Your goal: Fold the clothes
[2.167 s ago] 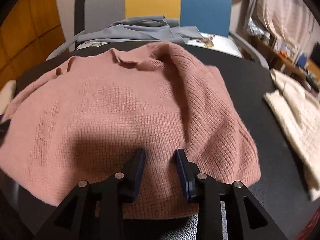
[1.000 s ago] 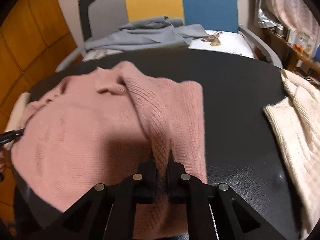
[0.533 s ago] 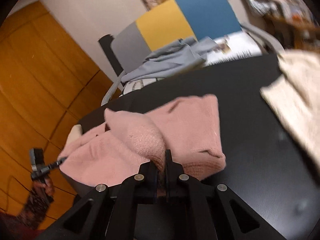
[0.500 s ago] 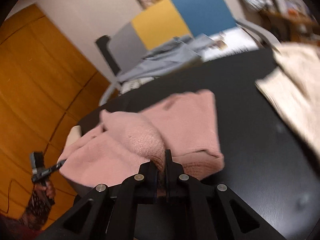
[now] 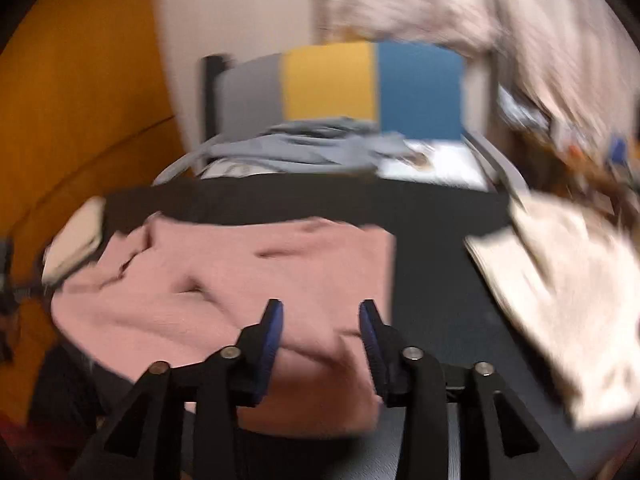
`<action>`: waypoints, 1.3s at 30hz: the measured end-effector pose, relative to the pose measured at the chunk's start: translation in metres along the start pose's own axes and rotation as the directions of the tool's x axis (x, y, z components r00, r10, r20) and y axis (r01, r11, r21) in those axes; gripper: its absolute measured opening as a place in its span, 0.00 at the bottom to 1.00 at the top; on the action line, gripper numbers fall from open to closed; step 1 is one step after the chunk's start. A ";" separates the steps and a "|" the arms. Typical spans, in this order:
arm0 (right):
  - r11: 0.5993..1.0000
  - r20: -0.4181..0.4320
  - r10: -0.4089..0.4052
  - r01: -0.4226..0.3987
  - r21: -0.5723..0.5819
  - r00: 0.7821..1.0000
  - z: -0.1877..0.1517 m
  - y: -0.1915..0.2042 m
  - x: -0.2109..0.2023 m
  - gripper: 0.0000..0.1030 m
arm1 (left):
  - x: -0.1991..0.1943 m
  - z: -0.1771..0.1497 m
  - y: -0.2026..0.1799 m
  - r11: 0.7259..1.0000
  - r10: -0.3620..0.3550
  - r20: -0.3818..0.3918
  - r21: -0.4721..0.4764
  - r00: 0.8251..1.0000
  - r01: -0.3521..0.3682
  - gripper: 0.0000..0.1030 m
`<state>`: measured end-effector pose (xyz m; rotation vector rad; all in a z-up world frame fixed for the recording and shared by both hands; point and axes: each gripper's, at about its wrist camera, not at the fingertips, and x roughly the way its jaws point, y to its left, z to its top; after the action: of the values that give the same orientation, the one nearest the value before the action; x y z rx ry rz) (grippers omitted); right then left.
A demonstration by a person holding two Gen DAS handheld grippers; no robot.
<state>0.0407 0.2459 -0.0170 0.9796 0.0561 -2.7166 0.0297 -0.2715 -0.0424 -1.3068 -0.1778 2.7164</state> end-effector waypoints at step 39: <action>0.975 -0.143 -0.069 0.036 -0.220 0.987 0.061 0.022 0.119 0.46 | 0.087 0.048 -0.131 0.788 0.058 0.001 0.614 0.998 -0.047 0.21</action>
<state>-0.0799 0.1909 -0.0438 1.1274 0.4037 -2.6080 -0.0542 -0.1310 -0.0588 -1.1301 0.7035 2.4559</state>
